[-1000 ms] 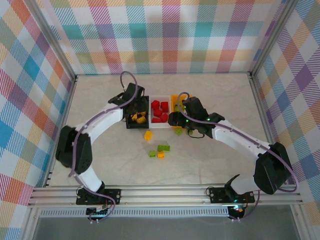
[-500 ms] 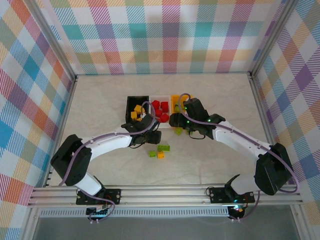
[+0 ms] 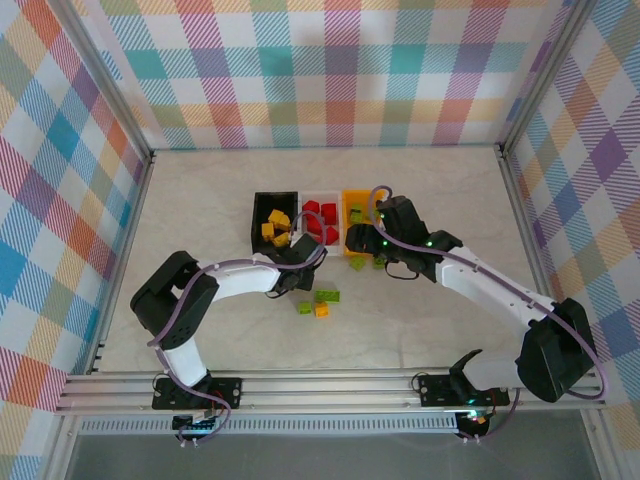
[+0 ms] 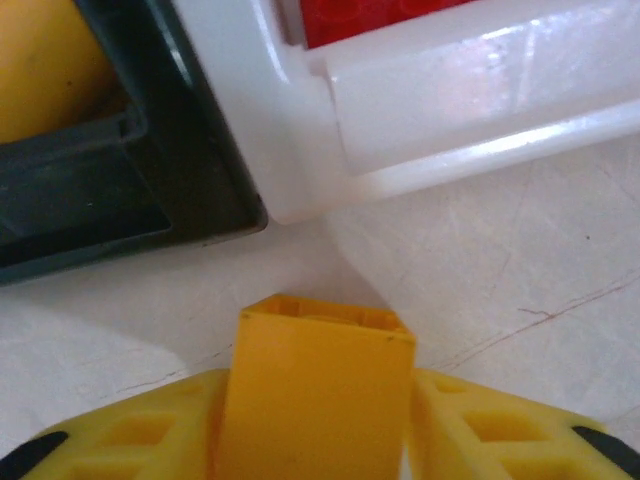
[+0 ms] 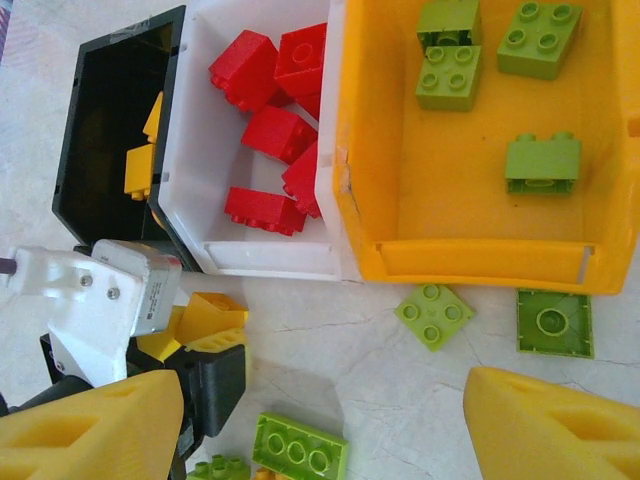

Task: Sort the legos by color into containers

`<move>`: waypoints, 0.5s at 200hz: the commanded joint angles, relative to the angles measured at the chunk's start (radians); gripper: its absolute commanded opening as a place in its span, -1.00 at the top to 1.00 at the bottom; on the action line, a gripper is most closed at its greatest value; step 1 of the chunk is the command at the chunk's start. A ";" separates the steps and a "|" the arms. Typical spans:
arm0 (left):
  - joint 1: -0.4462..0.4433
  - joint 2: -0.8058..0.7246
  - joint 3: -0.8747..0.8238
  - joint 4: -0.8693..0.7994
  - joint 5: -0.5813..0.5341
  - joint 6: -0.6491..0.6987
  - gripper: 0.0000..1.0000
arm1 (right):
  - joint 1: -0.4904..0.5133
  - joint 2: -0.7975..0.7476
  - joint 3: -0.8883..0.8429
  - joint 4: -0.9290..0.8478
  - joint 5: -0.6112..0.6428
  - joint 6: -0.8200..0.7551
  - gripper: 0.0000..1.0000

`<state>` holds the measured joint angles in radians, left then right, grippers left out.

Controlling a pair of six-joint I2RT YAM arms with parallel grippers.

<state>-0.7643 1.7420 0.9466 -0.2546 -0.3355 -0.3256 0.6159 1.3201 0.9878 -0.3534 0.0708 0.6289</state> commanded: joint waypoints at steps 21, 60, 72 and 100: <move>-0.008 -0.047 -0.012 0.003 -0.029 -0.017 0.41 | -0.013 -0.037 -0.020 0.002 -0.002 0.012 -0.50; -0.035 -0.288 -0.035 -0.085 -0.037 -0.074 0.42 | -0.013 -0.038 -0.030 0.006 -0.012 0.013 -0.50; -0.022 -0.339 -0.004 -0.131 -0.063 -0.086 0.42 | -0.013 -0.034 -0.034 0.008 -0.015 0.014 -0.50; 0.118 -0.335 0.078 -0.174 -0.003 -0.127 0.42 | -0.013 -0.026 -0.044 0.015 -0.022 0.018 -0.50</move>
<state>-0.7547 1.3952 0.9588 -0.3618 -0.3576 -0.3943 0.6079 1.3094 0.9623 -0.3519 0.0662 0.6334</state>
